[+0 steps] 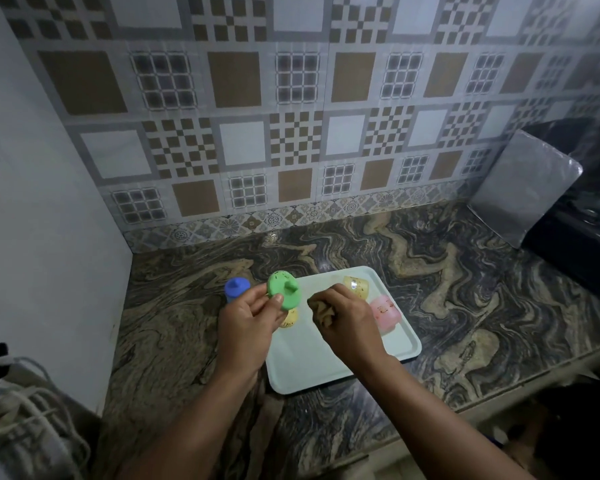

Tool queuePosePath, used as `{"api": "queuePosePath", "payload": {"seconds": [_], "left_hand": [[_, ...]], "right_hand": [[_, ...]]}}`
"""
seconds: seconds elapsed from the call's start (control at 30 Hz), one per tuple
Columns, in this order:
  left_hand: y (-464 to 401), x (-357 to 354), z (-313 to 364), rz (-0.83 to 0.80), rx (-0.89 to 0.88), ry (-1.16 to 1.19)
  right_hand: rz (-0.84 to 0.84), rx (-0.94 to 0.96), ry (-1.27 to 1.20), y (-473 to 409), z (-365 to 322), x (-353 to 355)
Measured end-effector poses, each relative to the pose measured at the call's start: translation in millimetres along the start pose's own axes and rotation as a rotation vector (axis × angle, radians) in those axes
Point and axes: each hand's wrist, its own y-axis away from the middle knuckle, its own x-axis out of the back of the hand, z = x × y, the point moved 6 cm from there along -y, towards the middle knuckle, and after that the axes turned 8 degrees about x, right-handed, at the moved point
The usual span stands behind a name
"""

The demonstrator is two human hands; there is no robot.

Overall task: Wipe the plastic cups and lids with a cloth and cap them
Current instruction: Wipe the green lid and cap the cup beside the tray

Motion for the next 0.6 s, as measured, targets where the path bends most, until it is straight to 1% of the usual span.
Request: {"api": "queuePosePath", "payload": {"seconds": [0.1,0.17,0.23,0.3,0.37,0.43,0.47,0.5,0.53,0.6], "left_hand": [[-2,3,-2,0.041,-0.006,-0.074],[2,-3,-3,0.02,-0.028,-0.148],[4,-7,-4,-0.002,-0.019,-0.137],[4,-3,-1,-0.002,0.018,-0.059],[4,-2,4,-0.045,0.037,0.019],[7,-4,9,-0.087,0.042,0.04],[8,-3,11,-0.077,0.049,0.04],[7,-2,7,-0.058,0.063,0.026],[6,-1,5,-0.035,0.088,0.024],[3,3,-1,0.022,0.124,0.003]], "right_hand": [[0.088,0.124,-0.091,-6,-28,13],[0.091,0.221,-0.116,-10,-49,15],[0.057,0.224,-0.099,-11,-45,9],[-0.029,0.129,-0.015,-6,-19,-4],[-0.117,-0.074,0.045,1,15,-14],[-0.105,-0.303,-0.043,10,38,-15],[-0.068,-0.363,-0.096,11,40,-12],[-0.019,-0.371,-0.13,11,37,-8],[0.03,-0.314,-0.141,8,27,-3],[0.1,-0.088,-0.155,0,-5,9]]}}
